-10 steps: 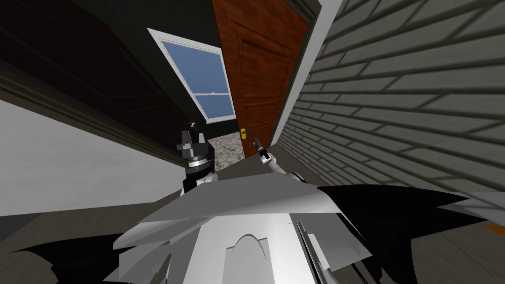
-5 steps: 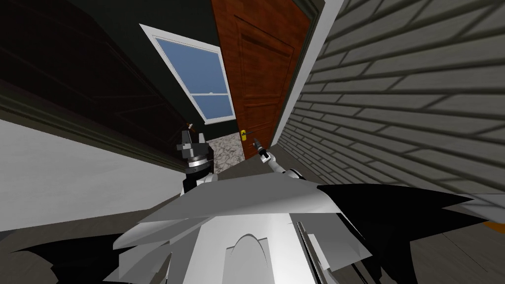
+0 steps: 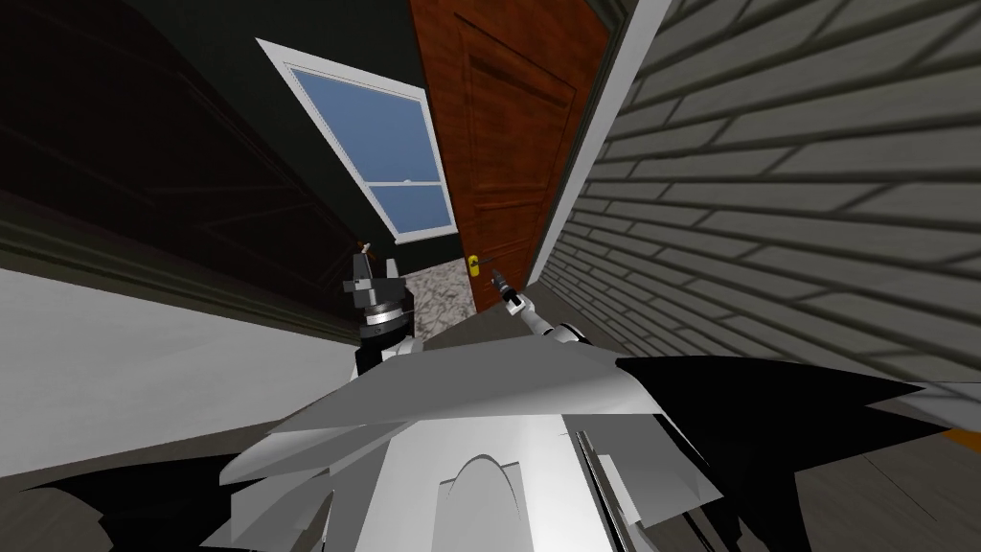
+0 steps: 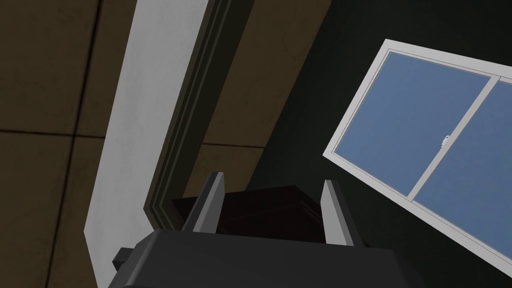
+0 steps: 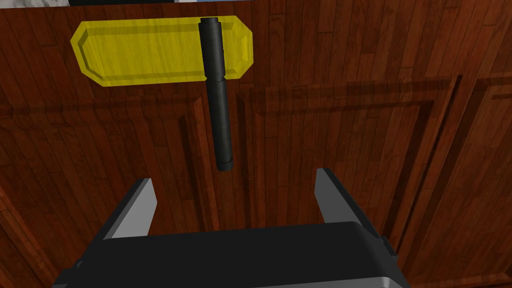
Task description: Push the door open
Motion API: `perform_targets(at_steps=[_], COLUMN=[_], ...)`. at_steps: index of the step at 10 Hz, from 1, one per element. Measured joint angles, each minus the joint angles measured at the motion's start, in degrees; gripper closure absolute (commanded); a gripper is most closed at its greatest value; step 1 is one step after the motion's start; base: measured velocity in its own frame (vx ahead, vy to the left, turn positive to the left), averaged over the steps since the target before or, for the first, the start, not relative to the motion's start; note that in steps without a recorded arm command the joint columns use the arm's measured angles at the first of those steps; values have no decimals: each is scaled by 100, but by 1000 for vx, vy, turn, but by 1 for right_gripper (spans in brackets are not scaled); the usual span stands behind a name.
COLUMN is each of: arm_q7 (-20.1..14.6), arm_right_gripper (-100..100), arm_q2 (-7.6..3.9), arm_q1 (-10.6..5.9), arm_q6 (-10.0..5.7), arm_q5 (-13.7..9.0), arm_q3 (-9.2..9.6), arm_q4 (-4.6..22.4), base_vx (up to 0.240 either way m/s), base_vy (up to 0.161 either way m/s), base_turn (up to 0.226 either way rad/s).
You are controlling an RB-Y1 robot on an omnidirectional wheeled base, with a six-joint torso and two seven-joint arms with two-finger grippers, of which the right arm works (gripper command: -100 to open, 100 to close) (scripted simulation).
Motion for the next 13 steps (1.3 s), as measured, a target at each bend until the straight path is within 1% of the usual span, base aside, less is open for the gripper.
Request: perform_targets(at_steps=[2, 3, 10, 11, 12, 13], arm_q7=[-55, -62, 37, 52, 56, 54], arm_right_gripper=[-100, -100, -100, -100, 100, 100], arm_q2=[-27, -29, 24, 32, 34, 33], arm_q1=[-179, -188, -201, -199, -202, -202], arm_q6=[-7, -5, -17, -12, -12, -12], arm_q5=[27, 29, 8, 5, 5, 5], arm_q3=[56, 60, -54, -70, -72, -71], arm_q4=[286, 298, 381, 383, 382, 382], base_vx=[126, 113, 200, 92, -12, -26], base_vy=[52, 50, 79, 30, -3, -13], base_turn=[-25, 41, 27, 4, -4, 10])
